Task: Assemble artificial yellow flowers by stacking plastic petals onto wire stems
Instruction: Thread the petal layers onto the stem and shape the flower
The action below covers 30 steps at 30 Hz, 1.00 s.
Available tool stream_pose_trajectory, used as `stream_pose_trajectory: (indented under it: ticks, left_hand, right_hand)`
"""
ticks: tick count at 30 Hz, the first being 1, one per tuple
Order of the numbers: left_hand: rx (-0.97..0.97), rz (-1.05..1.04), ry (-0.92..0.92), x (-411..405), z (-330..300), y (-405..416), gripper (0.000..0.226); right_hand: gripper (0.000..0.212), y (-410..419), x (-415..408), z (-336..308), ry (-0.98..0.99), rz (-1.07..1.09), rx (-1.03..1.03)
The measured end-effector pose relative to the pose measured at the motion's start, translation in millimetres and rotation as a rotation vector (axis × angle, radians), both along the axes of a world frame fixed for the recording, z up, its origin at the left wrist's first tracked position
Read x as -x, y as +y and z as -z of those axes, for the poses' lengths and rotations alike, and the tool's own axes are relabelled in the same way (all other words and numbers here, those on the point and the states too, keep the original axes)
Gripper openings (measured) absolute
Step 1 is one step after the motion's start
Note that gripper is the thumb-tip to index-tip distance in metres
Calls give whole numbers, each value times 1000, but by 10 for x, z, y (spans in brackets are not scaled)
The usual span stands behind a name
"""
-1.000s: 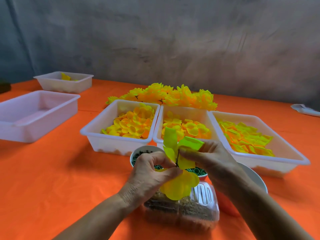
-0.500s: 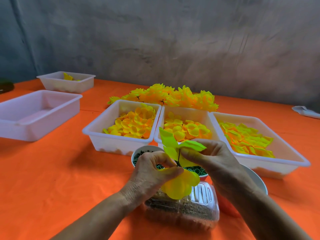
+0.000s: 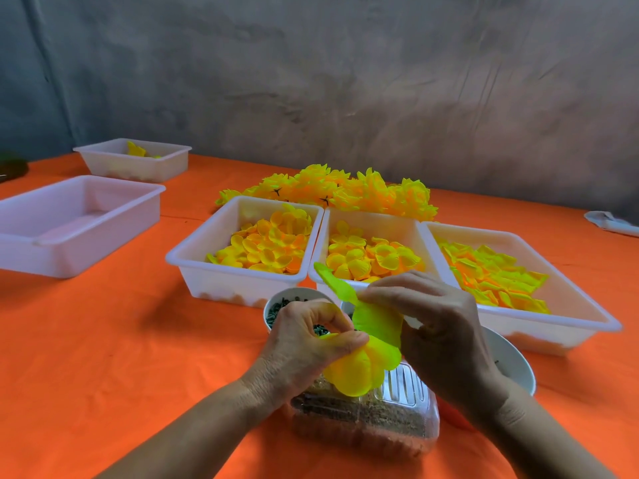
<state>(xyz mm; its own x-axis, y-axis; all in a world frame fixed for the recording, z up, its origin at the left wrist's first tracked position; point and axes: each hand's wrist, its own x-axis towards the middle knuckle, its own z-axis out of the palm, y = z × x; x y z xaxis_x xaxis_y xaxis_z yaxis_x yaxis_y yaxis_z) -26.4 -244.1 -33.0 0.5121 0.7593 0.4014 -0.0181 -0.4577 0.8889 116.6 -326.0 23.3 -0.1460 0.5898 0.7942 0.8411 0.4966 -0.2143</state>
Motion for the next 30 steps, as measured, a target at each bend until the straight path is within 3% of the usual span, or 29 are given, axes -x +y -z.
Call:
stream_pose_trajectory:
  ticks: [3,6,11,14,17,19,24,28,30]
  left_hand:
    - [-62,-38,24,5,10,5,18]
    - [12,-31,-1,7,-9,-7,20]
    - [18,17,-23,33,-81,-37,23]
    - [45,50,-10,96,-162,-48,39]
    - [81,103,9,185,-217,-42,26]
    - [207,103,-42,229,-243,-31,10]
    - [485,23,-144,295,-328,50,29]
    - [454,83,-14,270,-396,-25,55]
    - [464,87,-14,256,-403,-61,43]
  right_hand:
    - [19,-12,-26,15,-160,24,-94]
    - [40,-27,-23,0,-225,8,-109]
    - [11,-11,-44,39,-316,17,-55]
    - [12,-6,-78,72,-302,9,-24]
    - [13,-3,-98,90,-281,6,-8]
    - [12,0,-95,96,-282,4,-6]
    - [12,7,-76,111,-300,13,-19]
    - [13,-3,-70,109,-322,26,-21]
    - [15,-14,-72,116,-337,32,-25]
